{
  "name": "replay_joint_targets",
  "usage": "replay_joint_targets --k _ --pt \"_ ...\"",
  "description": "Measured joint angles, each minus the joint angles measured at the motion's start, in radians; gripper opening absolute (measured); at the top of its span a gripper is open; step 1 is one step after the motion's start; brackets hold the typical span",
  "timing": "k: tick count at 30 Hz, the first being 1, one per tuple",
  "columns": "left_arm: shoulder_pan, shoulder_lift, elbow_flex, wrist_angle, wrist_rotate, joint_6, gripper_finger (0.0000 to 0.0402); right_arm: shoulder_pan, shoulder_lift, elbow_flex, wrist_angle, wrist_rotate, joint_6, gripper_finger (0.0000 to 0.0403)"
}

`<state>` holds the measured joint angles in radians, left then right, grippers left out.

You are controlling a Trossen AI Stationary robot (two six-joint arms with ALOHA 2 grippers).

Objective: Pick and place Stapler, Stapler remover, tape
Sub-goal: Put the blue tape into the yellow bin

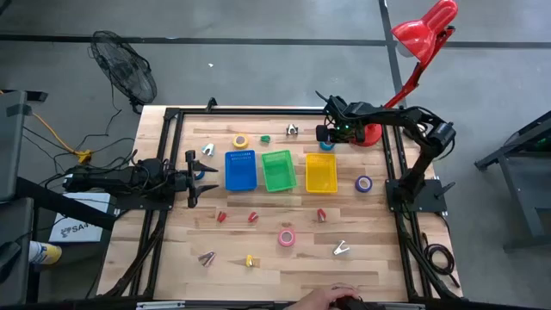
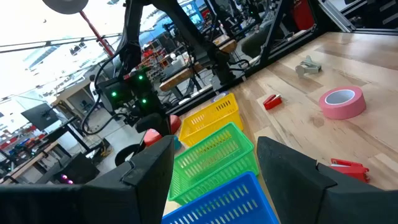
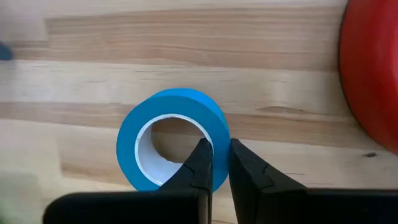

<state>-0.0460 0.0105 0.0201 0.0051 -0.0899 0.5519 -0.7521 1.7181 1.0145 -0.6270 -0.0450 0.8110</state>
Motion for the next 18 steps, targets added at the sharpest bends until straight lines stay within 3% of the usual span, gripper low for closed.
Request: replay_joint_targets --k 9,18 --pt "0.0 0.0 0.0 0.0 0.0 0.0 0.0227 0.044 -0.128 0.0 0.004 0.071 -0.109 0.0019" --pt "0.0 0.0 0.0 0.0 0.0 0.0 0.0227 0.217 -0.287 0.0 -0.001 0.339 -0.237 0.0019"
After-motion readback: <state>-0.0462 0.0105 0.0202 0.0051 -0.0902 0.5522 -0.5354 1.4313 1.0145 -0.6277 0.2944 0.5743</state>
